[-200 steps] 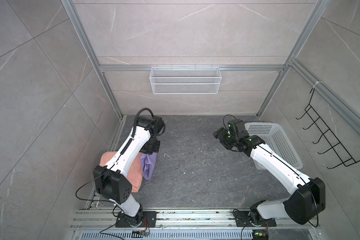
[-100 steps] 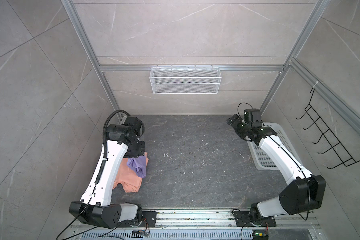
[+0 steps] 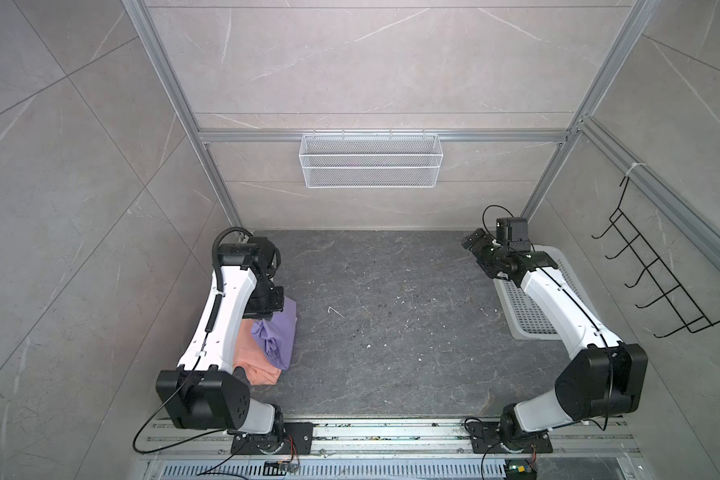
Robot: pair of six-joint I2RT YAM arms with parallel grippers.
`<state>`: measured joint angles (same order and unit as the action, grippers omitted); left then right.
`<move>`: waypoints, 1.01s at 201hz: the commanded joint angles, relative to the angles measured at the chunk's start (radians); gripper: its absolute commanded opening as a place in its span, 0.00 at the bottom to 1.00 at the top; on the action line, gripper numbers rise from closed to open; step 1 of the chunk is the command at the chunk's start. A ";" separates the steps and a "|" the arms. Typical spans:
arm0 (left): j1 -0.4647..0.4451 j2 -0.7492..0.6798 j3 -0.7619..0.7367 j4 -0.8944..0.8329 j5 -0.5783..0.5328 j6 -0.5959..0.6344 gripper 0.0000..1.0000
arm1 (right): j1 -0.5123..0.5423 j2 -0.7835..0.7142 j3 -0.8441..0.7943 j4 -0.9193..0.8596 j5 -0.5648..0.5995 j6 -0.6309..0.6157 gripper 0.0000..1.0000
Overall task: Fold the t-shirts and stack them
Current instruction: 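Lay the lavender shirt flat on the pink stack with the left gripper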
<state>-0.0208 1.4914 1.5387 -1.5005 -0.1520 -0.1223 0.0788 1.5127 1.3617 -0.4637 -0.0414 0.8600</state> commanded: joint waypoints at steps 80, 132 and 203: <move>0.212 0.141 -0.096 0.086 -0.310 0.087 0.00 | -0.066 -0.002 0.067 -0.079 -0.006 -0.016 0.92; 0.284 0.219 -0.152 0.191 -0.380 0.074 0.00 | -0.087 0.029 0.104 -0.090 -0.043 -0.014 0.92; 0.330 0.246 -0.111 0.167 -0.437 -0.118 0.92 | -0.117 0.008 0.102 -0.112 -0.046 -0.036 0.92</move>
<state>0.2924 1.7489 1.3838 -1.3224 -0.5571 -0.1276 -0.0273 1.5272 1.4418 -0.5468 -0.0792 0.8539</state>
